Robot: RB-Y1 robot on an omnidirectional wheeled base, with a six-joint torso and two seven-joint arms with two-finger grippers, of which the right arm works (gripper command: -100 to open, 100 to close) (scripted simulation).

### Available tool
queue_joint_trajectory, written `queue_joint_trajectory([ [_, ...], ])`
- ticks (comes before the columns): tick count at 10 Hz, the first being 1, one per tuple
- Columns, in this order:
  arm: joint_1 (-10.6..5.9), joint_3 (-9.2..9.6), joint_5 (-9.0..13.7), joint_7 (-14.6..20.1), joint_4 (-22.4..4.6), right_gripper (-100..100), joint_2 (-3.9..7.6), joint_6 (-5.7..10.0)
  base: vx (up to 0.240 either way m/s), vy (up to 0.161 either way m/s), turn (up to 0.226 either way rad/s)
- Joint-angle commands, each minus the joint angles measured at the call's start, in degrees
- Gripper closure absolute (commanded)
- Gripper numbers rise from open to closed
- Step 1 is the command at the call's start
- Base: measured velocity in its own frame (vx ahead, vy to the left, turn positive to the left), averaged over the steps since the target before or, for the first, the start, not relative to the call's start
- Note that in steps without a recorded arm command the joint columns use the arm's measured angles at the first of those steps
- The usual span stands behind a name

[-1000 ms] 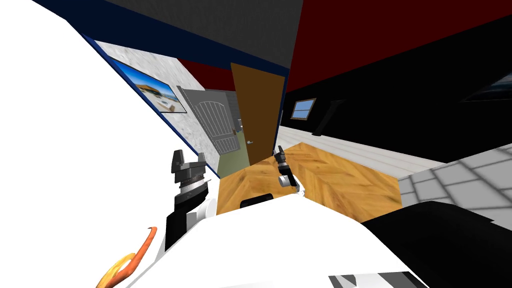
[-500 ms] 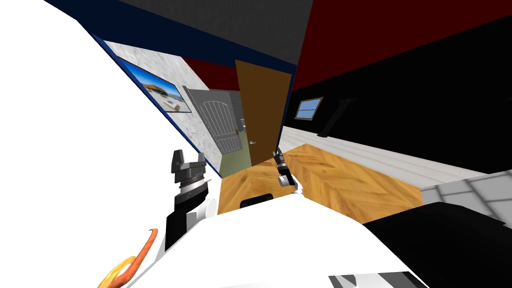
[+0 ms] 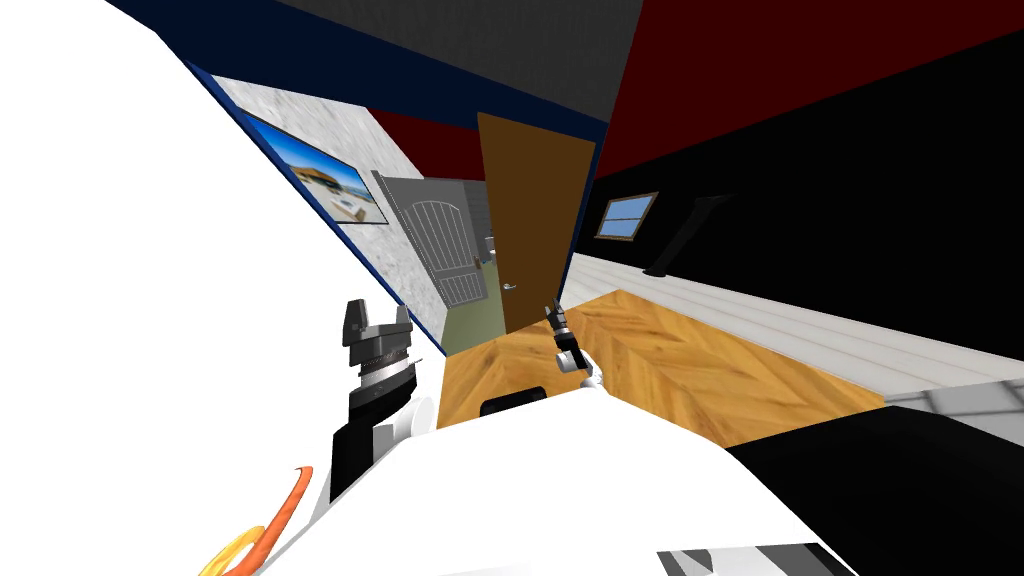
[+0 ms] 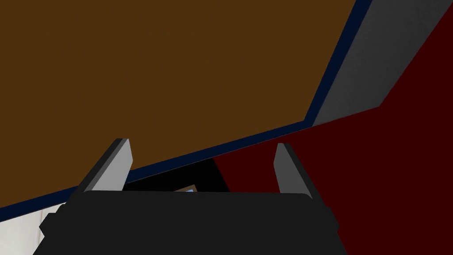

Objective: Pull the door open

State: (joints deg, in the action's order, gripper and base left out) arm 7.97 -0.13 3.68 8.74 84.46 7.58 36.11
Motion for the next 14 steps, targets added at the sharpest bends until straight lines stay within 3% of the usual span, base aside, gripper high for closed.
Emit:
queue_joint_trajectory([
  [1,-0.86,0.04,-0.1,0.0,-2.9,-100,0.23,1.11,0.081,0.02,0.093],
  [4,-1.65,-0.04,0.0,0.1,-5.7,-100,0.5,1.7,0.059,0.007,0.051],
  [7,-4.04,-0.27,0.0,0.4,-12.0,-100,1.3,3.5,0.083,0.018,0.098],
  [8,-4.04,-0.27,0.0,0.4,-12.5,-100,1.3,3.5,0.081,0.006,0.032],
  [9,-4.82,-0.35,0.0,0.5,-14.7,-100,1.55,4.09,0.07,0.008,0.05],
  [10,-4.82,-0.35,0.0,0.5,-14.8,-100,1.55,4.09,0.046,0.008,0.047],
  [14,-7.91,-0.65,0.1,0.8,-22.8,-100,2.54,6.41,0.09,0.008,0.098],
])
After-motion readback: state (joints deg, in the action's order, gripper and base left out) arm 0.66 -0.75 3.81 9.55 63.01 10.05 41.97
